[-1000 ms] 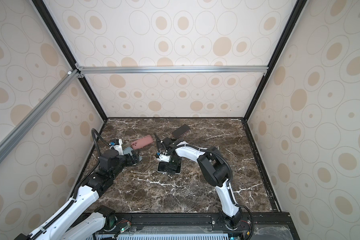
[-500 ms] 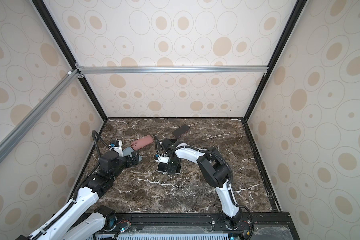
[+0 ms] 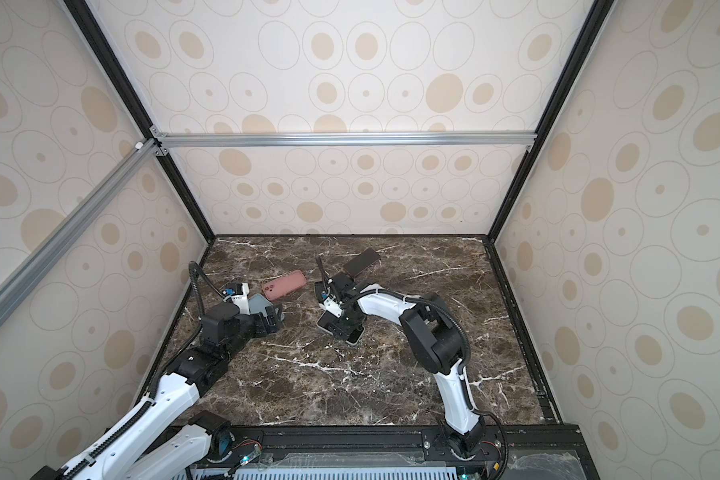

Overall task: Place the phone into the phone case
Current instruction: 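Grasp the cased black phone with the right gripper and lift it, then carry the cased phone with the right gripper toward the far table corner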

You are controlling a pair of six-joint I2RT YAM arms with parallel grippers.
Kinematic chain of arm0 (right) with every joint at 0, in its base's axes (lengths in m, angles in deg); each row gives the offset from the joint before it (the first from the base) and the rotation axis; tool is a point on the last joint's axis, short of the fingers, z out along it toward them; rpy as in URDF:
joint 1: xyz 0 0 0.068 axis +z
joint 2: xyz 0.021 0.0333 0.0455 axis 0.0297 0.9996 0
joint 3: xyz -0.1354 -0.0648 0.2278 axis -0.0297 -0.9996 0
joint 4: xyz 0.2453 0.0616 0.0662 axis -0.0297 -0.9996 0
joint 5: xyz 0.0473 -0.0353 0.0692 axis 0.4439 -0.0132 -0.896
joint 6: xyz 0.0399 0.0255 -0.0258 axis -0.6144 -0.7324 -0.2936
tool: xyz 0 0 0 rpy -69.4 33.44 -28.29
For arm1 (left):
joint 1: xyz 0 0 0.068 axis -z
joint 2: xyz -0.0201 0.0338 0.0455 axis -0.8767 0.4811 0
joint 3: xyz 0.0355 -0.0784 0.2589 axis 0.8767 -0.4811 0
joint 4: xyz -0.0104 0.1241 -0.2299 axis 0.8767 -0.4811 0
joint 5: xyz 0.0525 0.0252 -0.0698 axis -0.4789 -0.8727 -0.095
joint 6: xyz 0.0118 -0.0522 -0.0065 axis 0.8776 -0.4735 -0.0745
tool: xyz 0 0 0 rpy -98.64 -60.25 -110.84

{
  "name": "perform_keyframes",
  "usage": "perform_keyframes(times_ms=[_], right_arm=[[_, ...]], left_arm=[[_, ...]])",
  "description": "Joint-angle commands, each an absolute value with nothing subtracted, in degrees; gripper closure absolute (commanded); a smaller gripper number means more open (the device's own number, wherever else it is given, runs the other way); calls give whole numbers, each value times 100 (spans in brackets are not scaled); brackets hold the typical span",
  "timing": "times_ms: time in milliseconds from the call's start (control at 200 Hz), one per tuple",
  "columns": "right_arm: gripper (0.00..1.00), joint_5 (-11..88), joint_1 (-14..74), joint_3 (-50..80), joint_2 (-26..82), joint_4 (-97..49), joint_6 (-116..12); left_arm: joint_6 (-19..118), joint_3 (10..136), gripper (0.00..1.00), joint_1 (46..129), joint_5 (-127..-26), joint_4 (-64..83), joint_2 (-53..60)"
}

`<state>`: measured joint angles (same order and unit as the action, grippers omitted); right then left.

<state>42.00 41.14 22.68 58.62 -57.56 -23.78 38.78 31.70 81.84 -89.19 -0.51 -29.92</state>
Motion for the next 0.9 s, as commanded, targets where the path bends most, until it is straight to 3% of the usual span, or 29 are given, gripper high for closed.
perform_keyframes(times_ms=[0, 485, 895], right_arm=[[71, 4193, 3649, 2001, 5526, -5668, -3281], [73, 5362, 1961, 2680, 5539, -6277, -3954], [73, 5325, 714, 3539, 6128, -6517, -4003]], left_arm=[[3980, 3183, 0, 8151, -8605, 127, -2829], [4007, 3187, 0, 8154, -8164, 444, -2549], [3972, 3280, 0, 8154, -8140, 433, -2397]])
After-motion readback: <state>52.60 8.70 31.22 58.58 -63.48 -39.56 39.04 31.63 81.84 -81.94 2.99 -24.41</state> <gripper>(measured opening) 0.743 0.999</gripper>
